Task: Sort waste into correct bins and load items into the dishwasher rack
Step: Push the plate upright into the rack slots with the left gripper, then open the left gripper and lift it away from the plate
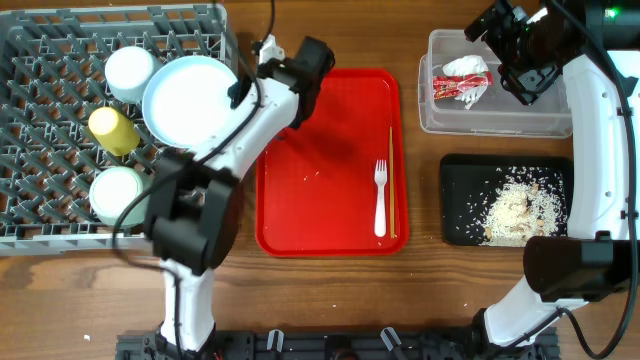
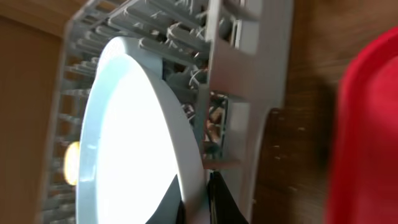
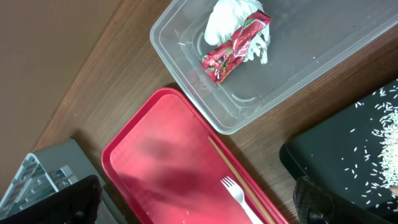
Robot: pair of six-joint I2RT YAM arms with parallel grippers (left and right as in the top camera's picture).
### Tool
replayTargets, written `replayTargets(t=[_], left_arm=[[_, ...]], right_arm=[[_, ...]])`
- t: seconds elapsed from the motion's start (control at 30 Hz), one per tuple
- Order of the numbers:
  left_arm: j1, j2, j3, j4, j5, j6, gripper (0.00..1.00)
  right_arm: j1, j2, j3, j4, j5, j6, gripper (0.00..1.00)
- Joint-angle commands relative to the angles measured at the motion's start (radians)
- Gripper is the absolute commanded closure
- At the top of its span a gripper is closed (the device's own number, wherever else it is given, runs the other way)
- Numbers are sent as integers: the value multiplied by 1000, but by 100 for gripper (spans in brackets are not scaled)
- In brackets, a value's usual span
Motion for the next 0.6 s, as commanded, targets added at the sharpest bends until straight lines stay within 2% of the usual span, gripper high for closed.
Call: replayTargets(t=[0.0, 0.07, 0.23, 0.27, 0.33, 0.4, 0.57], left_arm=[[29, -195, 35, 14, 185, -66, 96], [43, -272, 35, 41, 290, -69, 96], [139, -418, 35, 114, 705, -85, 96], [193, -428, 35, 123, 849, -86, 96], [279, -425, 35, 125, 1032, -85, 96], [331, -422, 35, 127, 1114, -87, 96], [516, -401, 35, 169, 1433, -105, 96]], right_arm=[[1, -2, 6, 0, 18, -10, 0], [1, -2, 6, 0, 18, -10, 0], [1, -2, 6, 0, 17, -10, 0], [1, -2, 6, 0, 17, -10, 0], [1, -2, 6, 0, 18, -10, 0], [1, -2, 6, 0, 17, -10, 0], [1, -2, 6, 0, 17, -10, 0]])
